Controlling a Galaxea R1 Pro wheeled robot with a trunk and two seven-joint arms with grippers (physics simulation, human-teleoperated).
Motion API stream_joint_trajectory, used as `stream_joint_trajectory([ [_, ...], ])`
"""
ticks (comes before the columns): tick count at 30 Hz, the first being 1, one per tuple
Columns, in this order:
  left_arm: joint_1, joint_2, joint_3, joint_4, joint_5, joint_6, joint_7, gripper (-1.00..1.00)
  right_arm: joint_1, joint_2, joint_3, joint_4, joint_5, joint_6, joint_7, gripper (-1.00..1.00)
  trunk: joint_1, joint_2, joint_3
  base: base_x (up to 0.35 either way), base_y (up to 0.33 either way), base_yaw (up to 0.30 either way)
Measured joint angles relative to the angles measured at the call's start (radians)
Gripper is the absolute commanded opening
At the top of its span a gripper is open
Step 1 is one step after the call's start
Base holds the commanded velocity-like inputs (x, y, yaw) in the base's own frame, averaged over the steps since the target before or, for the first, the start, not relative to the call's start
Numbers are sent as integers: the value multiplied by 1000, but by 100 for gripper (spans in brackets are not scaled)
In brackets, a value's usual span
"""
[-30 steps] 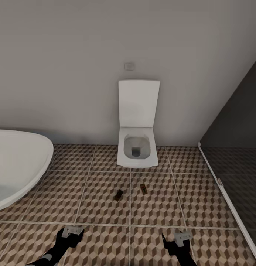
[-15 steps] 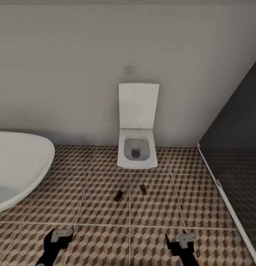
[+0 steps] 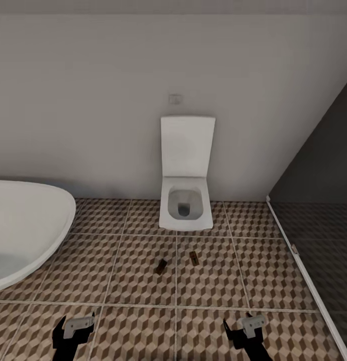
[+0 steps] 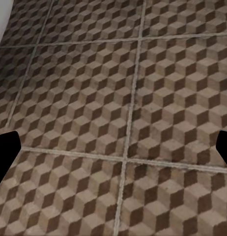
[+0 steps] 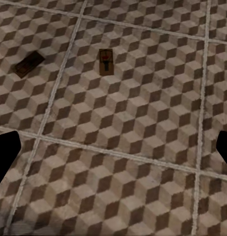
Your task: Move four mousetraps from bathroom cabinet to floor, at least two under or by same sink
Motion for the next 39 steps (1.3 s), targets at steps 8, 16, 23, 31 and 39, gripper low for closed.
stream_joint_trajectory([
  [8,4,-4,0,-1,0,-1,4,100,2,-3,-1,1,-2,0,37,100,-31,56,25,0,0,0],
  [16,5,-23,0,-2,0,3,2,100,13,22,-2,1,-3,1,-25,100,-61,112,50,0,0,0],
  [23,5,-25,0,-2,0,3,2,100,18,38,-2,1,-6,1,-91,100,-88,161,72,0,0,0],
  [31,6,-25,0,-1,0,3,2,100,18,36,-3,1,-6,1,-94,100,-119,217,97,0,0,0],
  [39,6,-25,0,-1,0,3,2,100,18,33,-4,1,-6,1,-95,100,-150,273,122,0,0,0],
])
